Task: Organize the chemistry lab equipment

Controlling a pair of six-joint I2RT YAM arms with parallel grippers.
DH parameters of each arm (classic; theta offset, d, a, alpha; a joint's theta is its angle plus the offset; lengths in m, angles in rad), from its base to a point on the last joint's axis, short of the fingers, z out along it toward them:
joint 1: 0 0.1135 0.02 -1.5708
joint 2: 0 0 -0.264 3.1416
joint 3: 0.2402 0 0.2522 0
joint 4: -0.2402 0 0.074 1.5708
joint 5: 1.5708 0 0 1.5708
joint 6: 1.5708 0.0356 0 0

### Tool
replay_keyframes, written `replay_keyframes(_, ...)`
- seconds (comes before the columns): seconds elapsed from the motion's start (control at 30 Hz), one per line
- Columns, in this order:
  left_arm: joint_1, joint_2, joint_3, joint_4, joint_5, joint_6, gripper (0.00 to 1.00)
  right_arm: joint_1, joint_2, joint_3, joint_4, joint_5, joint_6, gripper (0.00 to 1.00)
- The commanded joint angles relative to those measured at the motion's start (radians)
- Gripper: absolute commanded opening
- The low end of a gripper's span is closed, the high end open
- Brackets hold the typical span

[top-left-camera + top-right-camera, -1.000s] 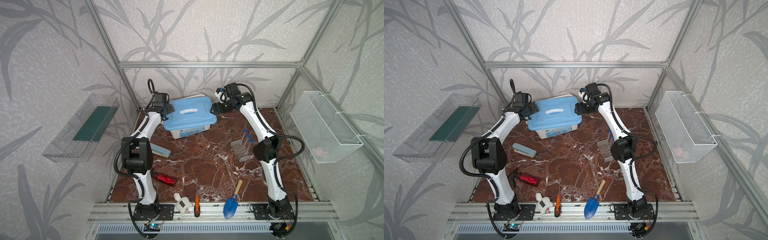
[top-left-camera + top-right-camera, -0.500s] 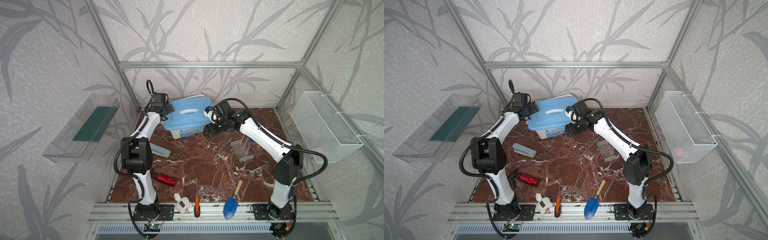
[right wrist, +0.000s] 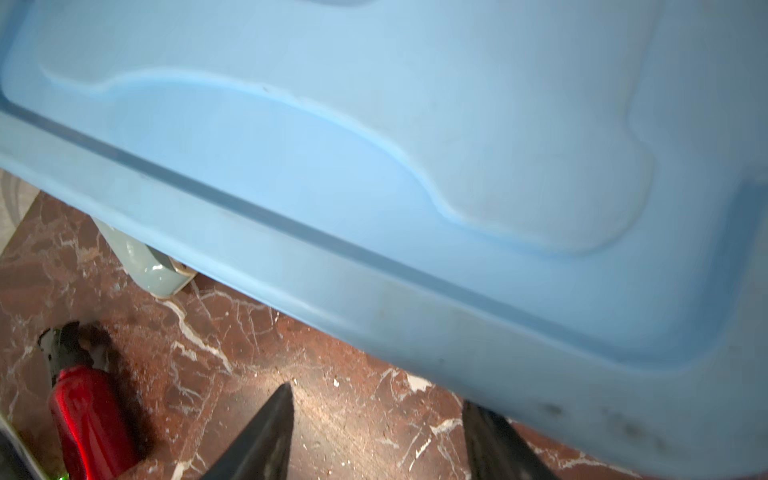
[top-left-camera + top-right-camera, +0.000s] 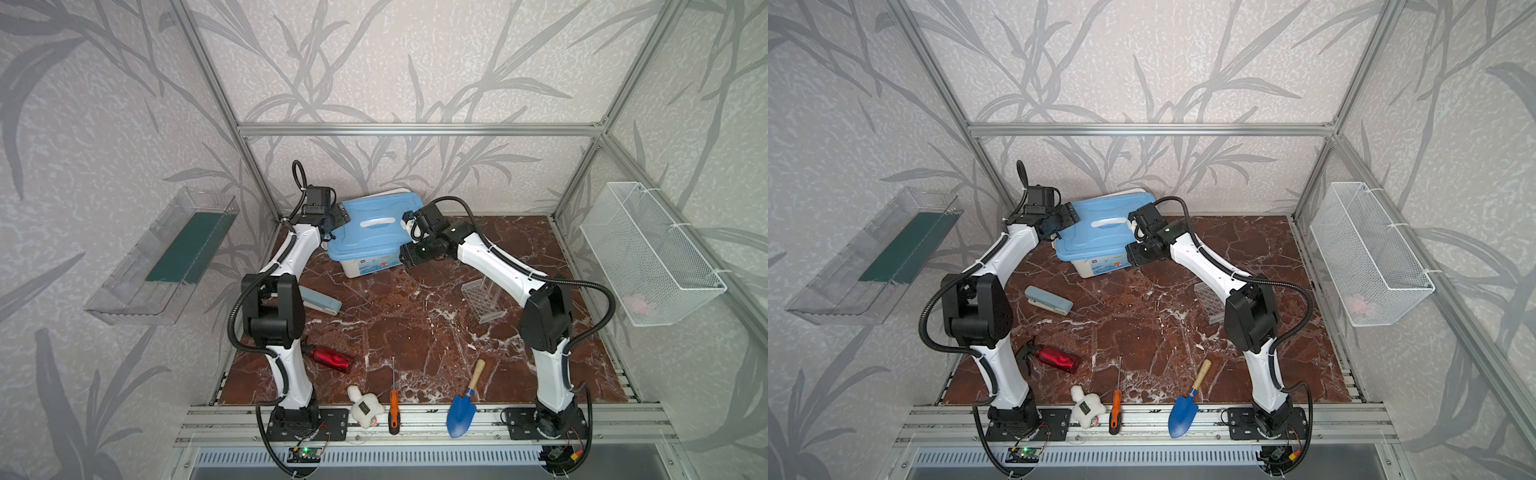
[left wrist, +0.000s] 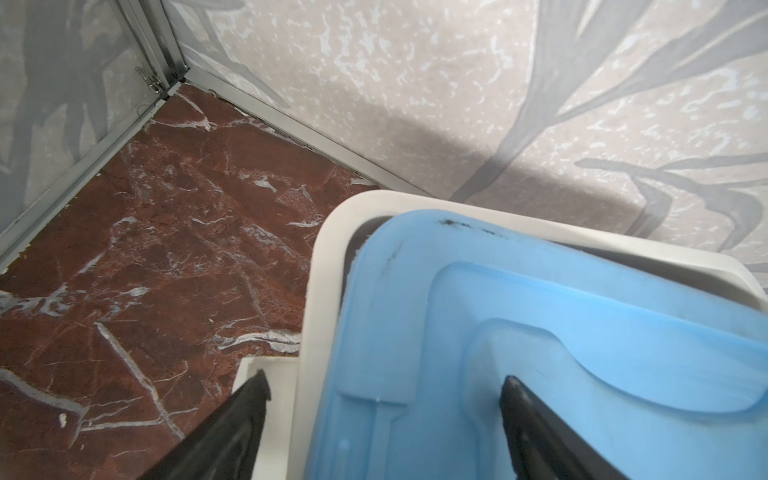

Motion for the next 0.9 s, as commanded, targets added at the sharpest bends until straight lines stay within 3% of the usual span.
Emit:
replay_keyframes(0.0,0.007,-0.022,-0.046,-0.033,0.014,-0.002,0.89,-0.009,0.076,0.114,-0.035,0.057,-0.001,0.63)
replay_keyframes(0.2,0.010,0.007,-0.022,-0.061,0.010,0.010,0.88,-0.016,0.200,0.329,-0.153,0.046,-0.026,0.62)
replay_keyframes(0.27,0.010,0.009,-0.028,-0.061,0.006,0.008,0.83,-0.015,0.235,0.417,-0.213,0.032,-0.030,0.62)
replay_keyframes(0.3,0.011,0.010,-0.032,-0.062,-0.002,0.012,0.76,-0.015,0.241,0.440,-0.230,0.016,-0.026,0.62)
replay_keyframes(0.37,0.010,0.007,-0.038,-0.068,-0.014,0.018,0.70,-0.015,0.226,0.429,-0.230,-0.044,-0.021,0.62)
replay_keyframes(0.6,0.014,-0.005,-0.051,-0.097,-0.033,0.036,0.76,-0.097,0.027,0.223,-0.041,-0.208,0.062,0.63)
replay_keyframes(0.7,0.017,-0.015,-0.073,-0.095,-0.023,0.039,0.68,-0.117,0.009,0.237,-0.042,-0.179,0.038,0.66)
replay_keyframes(0.87,0.027,-0.024,-0.077,-0.101,-0.027,0.041,0.74,-0.166,0.121,0.402,-0.064,-0.120,0.018,0.69)
